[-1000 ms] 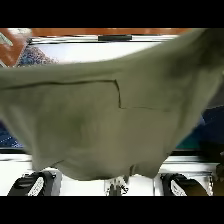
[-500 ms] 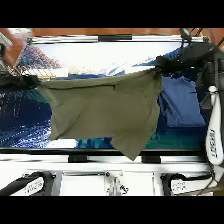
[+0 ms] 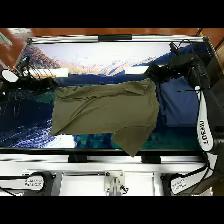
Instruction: Fold the shirts.
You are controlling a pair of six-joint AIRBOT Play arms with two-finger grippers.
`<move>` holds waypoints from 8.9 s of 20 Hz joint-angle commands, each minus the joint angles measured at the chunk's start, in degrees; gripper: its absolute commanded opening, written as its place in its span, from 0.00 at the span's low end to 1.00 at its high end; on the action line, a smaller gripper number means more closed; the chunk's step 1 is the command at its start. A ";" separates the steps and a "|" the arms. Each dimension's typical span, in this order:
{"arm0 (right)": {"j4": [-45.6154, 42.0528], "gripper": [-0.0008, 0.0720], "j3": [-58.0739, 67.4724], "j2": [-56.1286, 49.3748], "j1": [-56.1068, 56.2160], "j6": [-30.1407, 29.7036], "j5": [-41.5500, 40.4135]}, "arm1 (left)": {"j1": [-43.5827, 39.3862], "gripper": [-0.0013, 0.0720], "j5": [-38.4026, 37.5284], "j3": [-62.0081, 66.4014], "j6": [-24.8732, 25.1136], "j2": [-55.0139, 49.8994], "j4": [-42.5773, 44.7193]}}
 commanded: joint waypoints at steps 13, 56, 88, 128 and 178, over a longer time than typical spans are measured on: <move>-7.67 0.80 -21.94 12.44 -9.31 -4.31 -24.90 | 14.08 0.93 -13.68 -35.23 13.05 12.76 -2.62; -8.44 0.09 -38.88 14.53 4.26 1.62 -3.58 | 12.39 0.06 -13.07 -32.13 20.61 13.20 -11.06; -21.97 0.09 2.49 26.60 4.26 6.29 -18.78 | 11.82 0.06 -10.49 -5.97 5.92 38.86 -1.33; -15.65 0.85 -39.95 26.67 -11.98 -6.69 -20.61 | 19.43 0.82 -14.82 -48.96 10.71 27.56 -0.70; -5.81 0.09 3.87 48.28 -2.56 -12.59 18.73 | 19.50 0.06 13.11 13.60 17.46 47.23 -24.22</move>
